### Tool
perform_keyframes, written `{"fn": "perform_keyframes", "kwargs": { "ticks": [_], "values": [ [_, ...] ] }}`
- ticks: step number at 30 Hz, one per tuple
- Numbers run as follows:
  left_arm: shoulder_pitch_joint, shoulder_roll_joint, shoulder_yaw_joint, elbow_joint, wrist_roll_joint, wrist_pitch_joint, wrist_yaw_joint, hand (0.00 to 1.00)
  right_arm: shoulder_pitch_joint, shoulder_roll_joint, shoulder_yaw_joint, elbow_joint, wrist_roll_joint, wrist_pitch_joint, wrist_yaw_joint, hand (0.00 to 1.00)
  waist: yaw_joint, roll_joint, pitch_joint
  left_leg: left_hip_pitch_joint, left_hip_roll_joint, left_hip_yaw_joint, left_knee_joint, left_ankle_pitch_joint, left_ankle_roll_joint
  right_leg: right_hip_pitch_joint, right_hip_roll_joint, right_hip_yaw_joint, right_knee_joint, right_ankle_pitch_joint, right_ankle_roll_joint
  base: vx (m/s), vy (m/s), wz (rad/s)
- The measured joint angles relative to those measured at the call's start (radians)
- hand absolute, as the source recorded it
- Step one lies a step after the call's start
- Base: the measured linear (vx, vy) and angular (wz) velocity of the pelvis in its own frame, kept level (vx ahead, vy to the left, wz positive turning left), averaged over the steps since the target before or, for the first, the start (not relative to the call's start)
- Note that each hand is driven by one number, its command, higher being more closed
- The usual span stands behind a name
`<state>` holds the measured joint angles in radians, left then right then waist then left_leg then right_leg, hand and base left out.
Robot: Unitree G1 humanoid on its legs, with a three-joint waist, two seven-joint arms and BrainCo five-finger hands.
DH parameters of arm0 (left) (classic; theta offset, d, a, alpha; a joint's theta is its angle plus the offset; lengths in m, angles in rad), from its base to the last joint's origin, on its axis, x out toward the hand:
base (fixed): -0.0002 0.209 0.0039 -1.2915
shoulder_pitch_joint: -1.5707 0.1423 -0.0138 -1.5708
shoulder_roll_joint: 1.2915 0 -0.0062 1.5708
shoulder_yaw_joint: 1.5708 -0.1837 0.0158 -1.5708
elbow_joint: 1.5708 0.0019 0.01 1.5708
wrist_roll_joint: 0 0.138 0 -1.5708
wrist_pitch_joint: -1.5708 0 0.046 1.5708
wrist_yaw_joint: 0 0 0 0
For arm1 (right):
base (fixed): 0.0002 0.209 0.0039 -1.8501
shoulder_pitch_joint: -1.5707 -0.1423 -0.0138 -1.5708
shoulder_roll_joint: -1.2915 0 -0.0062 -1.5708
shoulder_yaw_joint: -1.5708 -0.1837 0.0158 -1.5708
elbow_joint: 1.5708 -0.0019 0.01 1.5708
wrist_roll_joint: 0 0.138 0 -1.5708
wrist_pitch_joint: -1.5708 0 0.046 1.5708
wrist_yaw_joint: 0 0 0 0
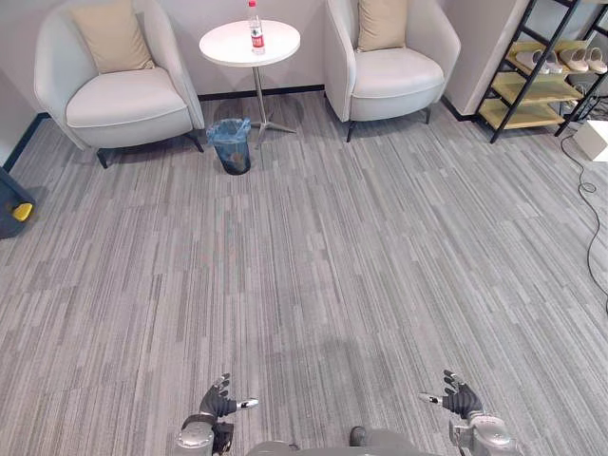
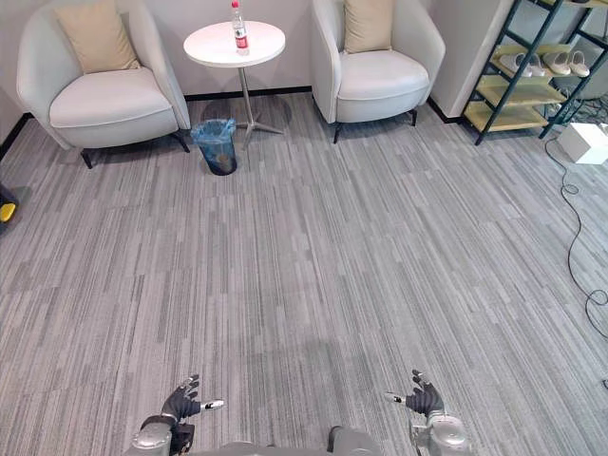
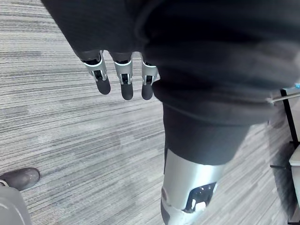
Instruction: Gather rubbish on tea table into small bin, then transfer packed bag to large trash can.
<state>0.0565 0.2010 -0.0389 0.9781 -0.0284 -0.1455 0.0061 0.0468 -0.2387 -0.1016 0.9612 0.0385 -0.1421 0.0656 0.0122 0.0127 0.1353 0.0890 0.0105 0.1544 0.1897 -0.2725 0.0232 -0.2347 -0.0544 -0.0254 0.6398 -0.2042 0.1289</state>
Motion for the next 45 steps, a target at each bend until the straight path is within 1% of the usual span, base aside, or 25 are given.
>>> {"fn": "perform_keyframes", "kwargs": {
  "ticks": [3, 6, 7, 8, 9, 10, 12, 14, 16, 18, 20, 24, 25, 27, 28, 30, 33, 34, 35, 36, 38, 40, 42, 44, 45],
  "values": [
    [-0.005, 0.006, -0.001, 0.000, -0.001, 0.003, 0.004, 0.00, 0.001, 0.013, 0.004, 0.008, 0.000, 0.008, 0.001, 0.00, -0.009, -0.003, 0.026, 0.050, -0.014, -0.020, 0.000, -0.027, 0.012, -0.086, -0.056, -0.088, 0.160, -0.050, -0.006, 0.19, 0.031, 0.18],
    [-0.016, 0.007, 0.000, 0.000, -0.002, 0.004, 0.017, 0.00, -0.026, 0.008, 0.005, 0.007, 0.000, 0.013, 0.001, 0.00, -0.039, 0.015, 0.039, 0.083, 0.027, -0.057, -0.017, -0.041, 0.000, -0.144, -0.039, -0.152, 0.025, -0.064, -0.039, 0.29, -0.078, 0.40],
    [-0.021, 0.005, -0.001, 0.000, -0.002, 0.003, 0.017, 0.00, -0.031, -0.005, 0.021, 0.007, 0.000, 0.013, 0.000, 0.00, -0.049, 0.020, 0.042, 0.100, 0.048, -0.067, -0.025, -0.048, -0.019, -0.149, -0.019, -0.151, -0.098, -0.019, -0.061, 0.36, -0.142, 0.37],
    [-0.021, 0.011, 0.000, 0.001, -0.002, 0.002, 0.017, 0.00, -0.027, -0.011, 0.031, 0.007, 0.000, 0.013, 0.001, 0.00, -0.050, 0.002, 0.039, 0.118, 0.041, -0.075, -0.030, -0.060, -0.046, -0.142, -0.018, -0.134, -0.205, 0.117, -0.088, 0.38, -0.153, 0.33],
    [-0.024, 0.006, 0.002, 0.011, -0.002, 0.002, 0.017, 0.00, -0.022, -0.017, 0.030, 0.009, 0.000, 0.013, 0.000, 0.00, -0.051, 0.001, 0.041, 0.133, 0.051, -0.081, -0.029, -0.074, -0.066, -0.137, -0.018, -0.136, -0.187, 0.151, -0.130, 0.39, -0.166, 0.15],
    [-0.029, -0.005, 0.001, 0.019, -0.001, 0.002, 0.015, 0.00, -0.024, -0.025, 0.028, 0.015, 0.001, 0.016, -0.001, 0.00, -0.049, 0.028, 0.034, 0.130, 0.082, -0.085, -0.005, -0.072, -0.081, -0.135, 0.000, -0.155, -0.167, 0.123, -0.146, 0.47, -0.241, 0.13],
    [-0.042, -0.013, 0.003, 0.027, -0.001, 0.003, 0.017, 0.00, -0.032, -0.025, 0.028, 0.016, 0.001, 0.016, 0.000, 0.00, -0.052, 0.038, 0.037, 0.084, 0.103, -0.107, 0.115, -0.043, -0.128, -0.106, 0.008, -0.178, -0.180, 0.095, -0.171, 0.44, -0.244, 0.21],
    [-0.047, -0.044, 0.011, 0.027, -0.001, 0.000, 0.016, 0.00, -0.023, -0.027, 0.023, 0.034, 0.010, 0.016, 0.000, 0.00, -0.050, 0.057, 0.042, -0.043, 0.150, -0.128, 0.470, 0.057, -0.194, 0.048, 0.040, -0.212, -0.300, 0.086, -0.186, 0.41, -0.223, 0.34],
    [-0.035, -0.053, 0.011, 0.027, -0.001, -0.003, 0.015, 0.00, -0.008, -0.026, 0.027, 0.033, 0.033, 0.014, -0.002, 0.00, -0.047, 0.059, 0.052, -0.105, 0.218, -0.063, 0.712, 0.060, -0.167, 0.189, 0.062, -0.223, -0.388, 0.083, -0.192, 0.34, -0.137, 0.18],
    [-0.029, -0.059, 0.013, 0.027, -0.001, -0.004, 0.015, 0.00, -0.003, -0.027, 0.023, 0.033, 0.049, 0.012, -0.002, 0.00, -0.036, 0.050, 0.060, -0.173, 0.282, 0.031, 0.817, 0.029, -0.116, 0.279, 0.073, -0.213, -0.457, 0.081, -0.195, 0.29, -0.090, -0.08],
    [-0.029, -0.064, 0.014, 0.024, -0.001, -0.005, 0.015, 0.00, -0.018, -0.030, 0.022, 0.034, 0.052, 0.013, -0.003, 0.00, -0.019, 0.060, 0.062, -0.255, 0.286, 0.076, 0.799, 0.007, -0.091, 0.324, 0.069, -0.176, -0.499, 0.074, -0.206, 0.29, 0.006, -0.42],
    [-0.028, -0.070, 0.044, 0.023, -0.002, -0.006, 0.018, 0.00, -0.026, -0.023, 0.019, 0.035, 0.059, 0.015, -0.003, 0.00, 0.005, 0.061, 0.074, -0.341, 0.183, 0.114, 0.393, 0.029, -0.107, 0.359, 0.004, -0.121, -0.519, 0.053, -0.147, 0.24, 0.158, -0.42],
    [-0.025, -0.080, 0.043, 0.023, -0.003, -0.011, 0.019, 0.00, -0.022, -0.032, 0.021, 0.033, 0.065, 0.015, -0.003, 0.00, 0.007, 0.089, 0.069, -0.327, 0.155, 0.112, 0.148, 0.104, -0.133, 0.372, 0.007, -0.101, -0.520, 0.023, -0.112, 0.27, 0.253, -0.33],
    [-0.018, -0.075, 0.044, 0.024, -0.009, -0.015, 0.021, 0.00, -0.024, -0.024, 0.027, 0.035, 0.068, 0.017, -0.003, 0.00, 0.030, 0.101, 0.064, -0.306, 0.134, 0.103, 0.096, 0.230, -0.074, 0.390, 0.003, -0.052, -0.524, -0.001, -0.088, 0.42, 0.311, -0.50],
    [-0.013, -0.068, 0.045, 0.023, -0.010, -0.017, 0.022, 0.00, -0.023, -0.014, 0.036, 0.034, 0.068, 0.015, -0.003, 0.00, 0.032, 0.065, 0.053, -0.311, 0.097, 0.109, 0.101, 0.208, -0.040, 0.390, -0.033, -0.040, -0.531, -0.013, -0.067, 0.46, 0.267, -0.27],
    [-0.024, -0.068, 0.045, 0.023, -0.010, -0.018, 0.020, 0.00, -0.022, -0.012, 0.037, 0.035, 0.066, 0.016, -0.003, 0.00, 0.031, 0.035, 0.053, -0.333, 0.063, 0.108, 0.147, 0.165, 0.005, 0.390, -0.066, -0.038, -0.519, -0.029, -0.035, 0.29, 0.153, 0.14],
    [-0.021, -0.071, 0.043, 0.025, -0.009, -0.016, 0.017, 0.00, -0.018, -0.002, 0.037, 0.037, 0.052, 0.016, -0.003, 0.00, 0.033, 0.019, 0.052, -0.274, 0.027, 0.118, 0.170, 0.080, 0.011, 0.323, -0.102, 0.034, -0.255, -0.055, 0.002, 0.42, 0.188, 0.03],
    [-0.008, -0.060, 0.038, 0.024, -0.009, -0.016, 0.018, 0.00, -0.018, 0.008, 0.043, 0.036, 0.040, 0.015, -0.001, 0.00, 0.030, 0.009, 0.048, -0.224, 0.012, 0.119, 0.154, 0.058, 0.016, 0.254, -0.114, 0.069, -0.063, -0.038, 0.120, 0.43, 0.122, 0.04],
    [-0.006, -0.043, 0.025, 0.024, -0.009, -0.015, 0.018, 0.00, -0.019, 0.026, 0.043, 0.035, 0.032, 0.014, -0.001, 0.00, 0.029, -0.002, 0.042, -0.179, -0.002, 0.115, 0.143, 0.033, 0.023, 0.181, -0.116, 0.095, 0.128, -0.027, 0.147, 0.44, 0.094, 0.11],
    [-0.008, -0.034, 0.017, 0.024, -0.009, -0.014, 0.018, 0.00, -0.020, 0.033, 0.043, 0.035, 0.029, 0.014, 0.000, 0.00, 0.030, -0.009, 0.042, -0.155, -0.012, 0.109, 0.139, 0.024, 0.033, 0.147, -0.114, 0.095, 0.215, -0.036, 0.143, 0.46, 0.041, 0.23],
    [-0.019, -0.021, -0.004, 0.023, -0.009, -0.012, 0.019, 0.00, -0.017, 0.035, 0.047, 0.038, 0.029, 0.015, 0.000, 0.00, 0.019, -0.011, 0.046, -0.088, -0.020, 0.095, 0.122, 0.003, 0.045, 0.061, -0.118, 0.045, 0.339, -0.078, 0.070, 0.47, -0.018, 0.33],
    [-0.031, -0.021, -0.011, 0.023, -0.009, -0.012, 0.019, 0.00, -0.022, 0.027, 0.071, 0.041, 0.029, 0.014, 0.001, 0.00, -0.004, 0.011, 0.055, 0.011, 0.001, 0.069, 0.060, 0.002, 0.043, -0.037, -0.081, -0.060, 0.256, -0.128, -0.042, 0.56, -0.093, 0.33],
    [-0.053, -0.023, -0.010, 0.023, -0.009, -0.012, 0.018, 0.00, -0.024, 0.024, 0.071, 0.041, 0.029, 0.014, 0.001, 0.00, -0.016, 0.025, 0.064, 0.050, 0.037, 0.053, 0.051, 0.002, 0.043, -0.103, -0.035, -0.098, 0.087, -0.125, -0.063, 0.49, -0.161, 0.44],
    [-0.054, -0.020, -0.010, 0.023, -0.009, -0.014, 0.018, 0.00, -0.016, 0.023, 0.071, 0.040, 0.030, 0.014, 0.001, 0.00, -0.033, 0.017, 0.063, 0.098, 0.056, 0.023, 0.025, -0.004, 0.016, -0.126, -0.012, -0.075, -0.166, -0.003, -0.075, 0.53, -0.230, 0.71],
    [-0.052, -0.018, -0.010, 0.024, -0.009, -0.014, 0.018, 0.00, 0.006, 0.019, 0.070, 0.040, 0.030, 0.014, 0.001, 0.00, -0.052, -0.002, 0.056, 0.133, 0.049, -0.005, 0.011, -0.023, -0.047, -0.104, -0.016, -0.067, -0.267, 0.235, -0.086, 0.55, -0.230, 0.46]
  ]
}}
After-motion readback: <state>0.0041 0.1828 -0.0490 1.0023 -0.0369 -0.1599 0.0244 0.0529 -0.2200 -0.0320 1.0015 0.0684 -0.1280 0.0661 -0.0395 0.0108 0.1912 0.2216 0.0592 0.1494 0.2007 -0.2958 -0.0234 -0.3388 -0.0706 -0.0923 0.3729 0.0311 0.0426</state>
